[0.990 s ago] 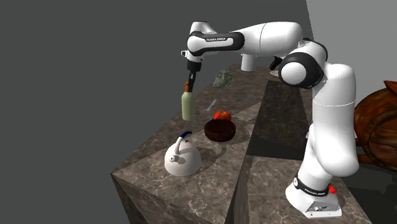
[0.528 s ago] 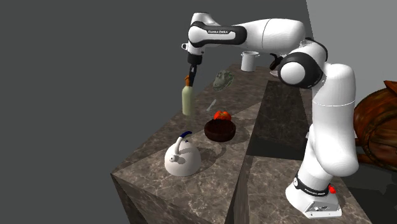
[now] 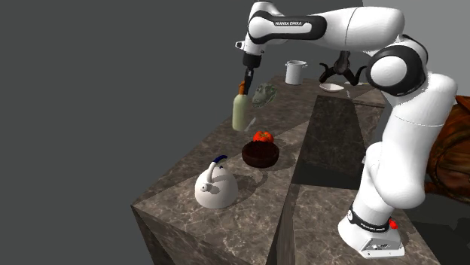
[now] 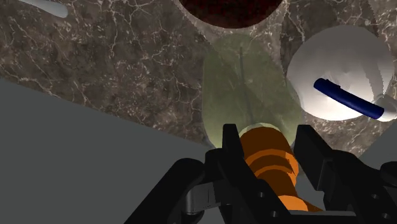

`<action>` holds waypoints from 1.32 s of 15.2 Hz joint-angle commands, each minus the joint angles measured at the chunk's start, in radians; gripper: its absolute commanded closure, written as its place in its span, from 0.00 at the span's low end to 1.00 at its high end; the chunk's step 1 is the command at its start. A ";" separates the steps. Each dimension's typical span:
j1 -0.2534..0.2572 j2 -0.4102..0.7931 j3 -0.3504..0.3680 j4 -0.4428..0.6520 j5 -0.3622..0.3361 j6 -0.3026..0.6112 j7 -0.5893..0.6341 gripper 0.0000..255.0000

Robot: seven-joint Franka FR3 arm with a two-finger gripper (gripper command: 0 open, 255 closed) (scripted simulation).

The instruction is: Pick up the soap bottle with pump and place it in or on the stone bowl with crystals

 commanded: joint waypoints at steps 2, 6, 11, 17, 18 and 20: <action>-0.009 -0.090 -0.010 -0.057 -0.038 -0.025 -0.016 1.00; -0.026 -0.202 -0.019 -0.113 -0.088 -0.071 -0.035 1.00; -0.038 -0.260 -0.020 -0.183 -0.113 -0.053 -0.043 1.00; -0.041 -0.279 -0.019 -0.283 -0.122 0.029 -0.043 1.00; -0.042 -0.282 -0.019 -0.299 -0.123 0.043 -0.043 1.00; -0.043 -0.286 -0.019 -0.329 -0.125 0.070 -0.044 1.00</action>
